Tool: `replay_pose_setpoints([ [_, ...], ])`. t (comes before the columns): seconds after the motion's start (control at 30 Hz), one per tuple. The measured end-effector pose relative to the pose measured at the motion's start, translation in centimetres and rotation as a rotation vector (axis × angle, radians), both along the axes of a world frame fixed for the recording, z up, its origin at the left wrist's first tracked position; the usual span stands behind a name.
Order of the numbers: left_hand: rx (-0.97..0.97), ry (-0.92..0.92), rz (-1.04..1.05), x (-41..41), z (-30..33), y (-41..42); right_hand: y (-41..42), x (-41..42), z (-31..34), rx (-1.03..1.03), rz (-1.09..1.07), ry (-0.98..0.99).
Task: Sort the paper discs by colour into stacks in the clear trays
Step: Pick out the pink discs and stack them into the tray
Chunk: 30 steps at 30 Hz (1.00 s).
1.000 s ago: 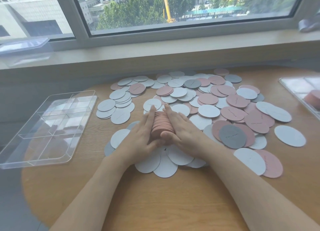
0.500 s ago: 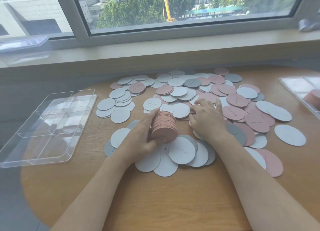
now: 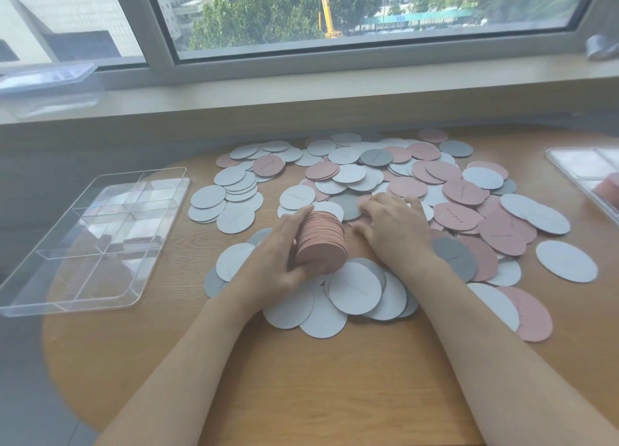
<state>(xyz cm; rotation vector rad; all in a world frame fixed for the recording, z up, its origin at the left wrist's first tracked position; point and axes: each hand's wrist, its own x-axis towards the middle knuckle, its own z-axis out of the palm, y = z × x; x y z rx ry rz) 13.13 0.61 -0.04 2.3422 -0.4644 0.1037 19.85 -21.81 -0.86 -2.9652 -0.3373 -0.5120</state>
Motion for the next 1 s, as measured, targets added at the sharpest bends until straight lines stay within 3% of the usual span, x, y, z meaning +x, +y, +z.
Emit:
replay_pose_setpoints([
  [0.17, 0.003, -0.003, 0.002, 0.0, -0.1, 0.0, 0.6, -0.3, 0.3, -0.022, -0.019, -0.222],
  [0.37, -0.012, 0.003, 0.003, -0.1, -0.1, 0.1, 0.6, -0.2, 0.6, 0.015, -0.04, -0.316],
  [0.67, -0.035, -0.01, 0.001, 0.0, -0.1, 0.2, 0.2, -0.8, 1.3, 0.243, 0.091, -0.534],
  [1.0, -0.16, 0.038, -0.019, 0.0, -0.3, 0.5, 0.0, -2.4, 2.0, 0.629, 0.176, -0.438],
])
